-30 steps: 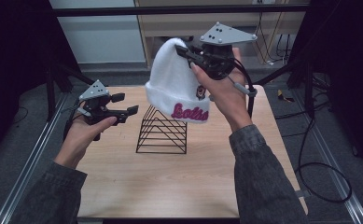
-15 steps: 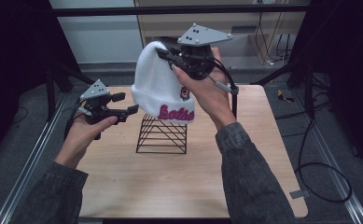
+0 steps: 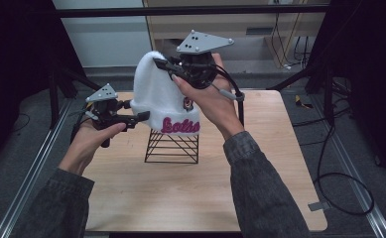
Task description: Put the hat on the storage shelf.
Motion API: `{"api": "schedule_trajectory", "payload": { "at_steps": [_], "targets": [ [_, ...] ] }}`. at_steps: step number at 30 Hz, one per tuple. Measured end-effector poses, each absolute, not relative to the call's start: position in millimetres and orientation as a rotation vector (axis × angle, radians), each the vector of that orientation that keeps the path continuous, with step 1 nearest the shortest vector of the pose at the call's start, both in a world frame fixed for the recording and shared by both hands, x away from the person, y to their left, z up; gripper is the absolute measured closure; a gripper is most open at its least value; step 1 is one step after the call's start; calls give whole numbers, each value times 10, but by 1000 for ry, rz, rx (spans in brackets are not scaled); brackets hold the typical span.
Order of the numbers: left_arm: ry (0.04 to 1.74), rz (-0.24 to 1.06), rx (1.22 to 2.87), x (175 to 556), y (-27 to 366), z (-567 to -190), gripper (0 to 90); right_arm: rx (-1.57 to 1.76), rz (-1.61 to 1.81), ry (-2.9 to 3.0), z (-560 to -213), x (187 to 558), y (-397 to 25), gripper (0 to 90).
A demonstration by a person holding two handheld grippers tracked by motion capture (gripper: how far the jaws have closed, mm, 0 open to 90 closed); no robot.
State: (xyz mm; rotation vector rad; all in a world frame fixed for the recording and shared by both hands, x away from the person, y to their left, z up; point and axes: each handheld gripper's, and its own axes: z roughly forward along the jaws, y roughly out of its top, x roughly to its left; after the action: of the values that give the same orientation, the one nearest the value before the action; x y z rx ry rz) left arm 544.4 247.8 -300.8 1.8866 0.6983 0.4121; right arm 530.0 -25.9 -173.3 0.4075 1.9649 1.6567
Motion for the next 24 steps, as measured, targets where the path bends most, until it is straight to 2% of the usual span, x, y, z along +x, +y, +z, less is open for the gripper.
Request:
{"api": "schedule_trajectory", "payload": {
  "at_steps": [4, 6, 9, 16, 24],
  "targets": [
    [696, 420, 1921, 5426, 2468, -3005, 611, 403, 1654, 1976, -1748, 5332, -268, 839],
    [700, 444, 1928, 5411, 2449, -3000, 696, 408, 1646, 1978, -1752, 5345, -277, 839],
    [704, 499, 1936, 5371, 2411, -2987, 727, 419, 1626, 1984, -1759, 5368, -295, 838],
    [718, 558, 1929, 5299, 2364, -2958, 734, 468, 1577, 1983, -1789, 5484, -369, 838],
    [733, 564, 1927, 5302, 2357, -2973, 738, 490, 1562, 1986, -1850, 5546, -383, 837]
  ]
}}
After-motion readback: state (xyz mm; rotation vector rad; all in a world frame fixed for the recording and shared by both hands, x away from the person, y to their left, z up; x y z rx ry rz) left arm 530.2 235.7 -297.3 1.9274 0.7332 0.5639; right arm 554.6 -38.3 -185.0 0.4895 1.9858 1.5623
